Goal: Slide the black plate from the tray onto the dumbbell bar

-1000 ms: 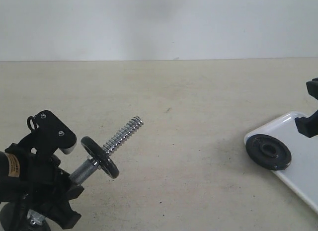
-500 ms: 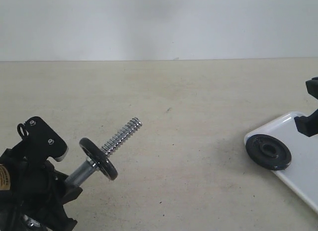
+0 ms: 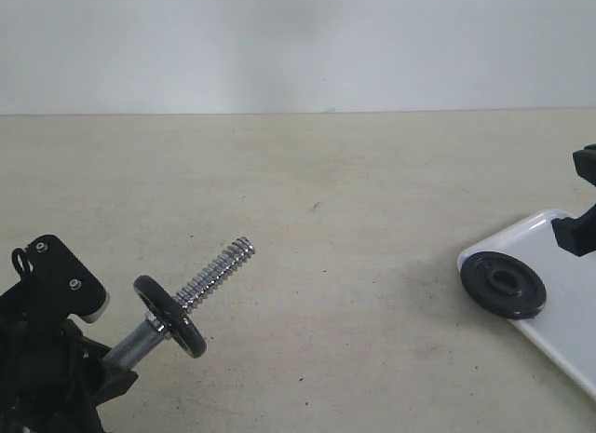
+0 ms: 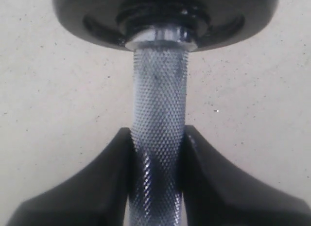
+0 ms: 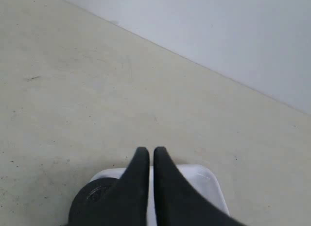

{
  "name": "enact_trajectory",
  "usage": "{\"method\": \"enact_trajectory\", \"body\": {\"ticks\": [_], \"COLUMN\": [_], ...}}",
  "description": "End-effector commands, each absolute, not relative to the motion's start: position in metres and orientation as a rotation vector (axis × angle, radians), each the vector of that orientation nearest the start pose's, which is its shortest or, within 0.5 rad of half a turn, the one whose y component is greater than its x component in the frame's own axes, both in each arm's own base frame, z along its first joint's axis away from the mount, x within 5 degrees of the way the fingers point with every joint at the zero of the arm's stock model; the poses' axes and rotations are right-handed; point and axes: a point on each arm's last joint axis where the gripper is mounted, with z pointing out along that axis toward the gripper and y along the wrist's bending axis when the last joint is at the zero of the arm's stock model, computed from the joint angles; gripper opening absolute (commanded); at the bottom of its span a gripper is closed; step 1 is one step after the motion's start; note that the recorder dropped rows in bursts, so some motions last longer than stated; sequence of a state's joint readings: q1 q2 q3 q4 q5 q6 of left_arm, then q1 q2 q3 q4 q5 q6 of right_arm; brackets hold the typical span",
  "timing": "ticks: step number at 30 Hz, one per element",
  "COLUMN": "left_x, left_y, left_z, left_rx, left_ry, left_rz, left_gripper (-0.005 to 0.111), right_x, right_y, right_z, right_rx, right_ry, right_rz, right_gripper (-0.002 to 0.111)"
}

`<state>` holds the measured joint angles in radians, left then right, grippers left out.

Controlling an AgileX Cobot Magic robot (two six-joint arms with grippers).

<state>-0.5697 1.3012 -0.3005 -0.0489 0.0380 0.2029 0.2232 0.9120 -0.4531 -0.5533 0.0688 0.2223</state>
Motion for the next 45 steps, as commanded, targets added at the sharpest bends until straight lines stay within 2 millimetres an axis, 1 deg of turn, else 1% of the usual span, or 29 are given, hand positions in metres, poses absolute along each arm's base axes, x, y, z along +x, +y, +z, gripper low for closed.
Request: {"method": "enact_trajectory", "body": {"ticks": [1,13,17,25,28,33,36,39,45], "left_x": [0.19,0.19,0.193,0.204,0.207,0.213,0.218,0.223,0.234], "left_y": [-0.117,-0.117,-0.119,-0.127,-0.129,-0.132,-0.136,-0.14,-0.147], "left_z": [0.215,0.215,0.217,0.221,0.219,0.208,0.206,0.21,0.22], "left_rx": [0.575,0.576,0.583,0.661,0.662,0.67,0.687,0.694,0.682], "left_ry": [1.624,1.626,1.644,1.751,1.776,1.867,1.909,1.929,1.9], "left_rz": [-0.277,-0.277,-0.277,-0.247,-0.246,-0.242,-0.24,-0.242,-0.249], "left_gripper": [0.004,0.004,0.004,0.004,0.004,0.004,0.004,0.004,0.004], "right_x": [0.177,0.177,0.177,0.177,0.177,0.177,0.177,0.177,0.177], "right_y": [0.036,0.037,0.037,0.037,0.037,0.037,0.037,0.037,0.037], "right_z": [0.261,0.262,0.262,0.262,0.262,0.262,0.262,0.262,0.262], "right_rx": [-0.526,-0.516,-0.511,-0.511,-0.511,-0.511,-0.511,-0.509,-0.507], "right_ry": [1.925,1.914,1.915,1.915,1.915,1.915,1.913,1.914,1.92], "right_rz": [-0.106,-0.091,-0.087,-0.087,-0.087,-0.087,-0.086,-0.085,-0.086], "right_gripper": [0.001,0.001,0.001,0.001,0.001,0.001,0.001,0.001,0.001]}}
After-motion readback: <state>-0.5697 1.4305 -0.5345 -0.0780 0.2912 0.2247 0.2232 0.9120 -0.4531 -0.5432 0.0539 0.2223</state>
